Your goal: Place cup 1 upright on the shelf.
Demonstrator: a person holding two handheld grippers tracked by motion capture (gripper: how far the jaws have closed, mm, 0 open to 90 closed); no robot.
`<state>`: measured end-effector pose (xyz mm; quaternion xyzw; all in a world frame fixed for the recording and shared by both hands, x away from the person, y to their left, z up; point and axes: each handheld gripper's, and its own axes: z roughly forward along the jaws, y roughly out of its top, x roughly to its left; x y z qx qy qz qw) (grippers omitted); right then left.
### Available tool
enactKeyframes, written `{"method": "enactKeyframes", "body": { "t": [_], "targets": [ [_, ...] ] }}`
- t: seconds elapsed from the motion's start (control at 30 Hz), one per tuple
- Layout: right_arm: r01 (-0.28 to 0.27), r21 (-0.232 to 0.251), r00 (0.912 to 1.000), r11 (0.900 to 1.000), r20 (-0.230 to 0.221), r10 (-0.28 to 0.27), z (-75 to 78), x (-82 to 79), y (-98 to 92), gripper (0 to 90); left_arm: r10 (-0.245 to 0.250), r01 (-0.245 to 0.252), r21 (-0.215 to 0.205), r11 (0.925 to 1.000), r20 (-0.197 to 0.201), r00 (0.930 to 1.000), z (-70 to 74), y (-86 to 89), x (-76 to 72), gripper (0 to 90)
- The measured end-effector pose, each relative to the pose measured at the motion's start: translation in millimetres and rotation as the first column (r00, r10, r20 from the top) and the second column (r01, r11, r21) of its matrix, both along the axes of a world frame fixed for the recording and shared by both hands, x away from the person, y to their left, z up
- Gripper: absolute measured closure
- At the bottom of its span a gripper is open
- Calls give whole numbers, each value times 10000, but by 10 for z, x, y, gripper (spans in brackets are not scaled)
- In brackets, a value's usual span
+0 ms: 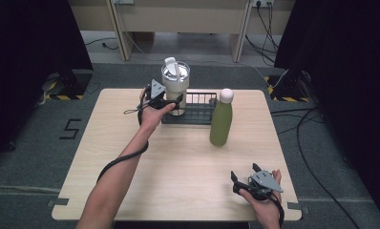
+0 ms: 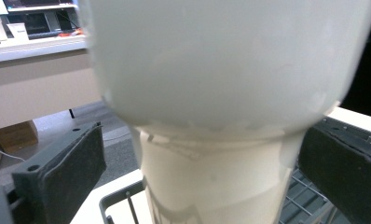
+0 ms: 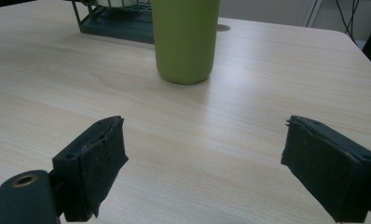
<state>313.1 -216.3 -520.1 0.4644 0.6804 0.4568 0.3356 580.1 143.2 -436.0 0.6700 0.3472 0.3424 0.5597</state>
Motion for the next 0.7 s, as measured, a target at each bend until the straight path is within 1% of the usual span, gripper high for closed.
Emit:
{"method": "enactKeyframes", "body": {
  "t": [0.1,0.23,0.33,0.53,0.7],
  "targets": [
    [9,-3,10000,10000,-6,-9,0,1,-2,129,28,-28,84,10000,33,10000,-12,20,-31,2],
    [3,-48,10000,10000,13,-3,0,-2,2,129,66,-68,77,9999,141,9999,7,50,-76,3],
    [8,-45,10000,10000,8,-8,0,-1,2,129,90,-95,210,9997,236,9997,25,71,-117,5],
    [9,-53,10000,10000,9,-9,0,-1,3,129,138,-143,222,9997,216,9997,-1,131,-195,6],
    [8,-77,10000,10000,-18,-8,0,-1,9,129,128,-135,243,9996,292,9995,12,172,-260,8]
  ]
}}
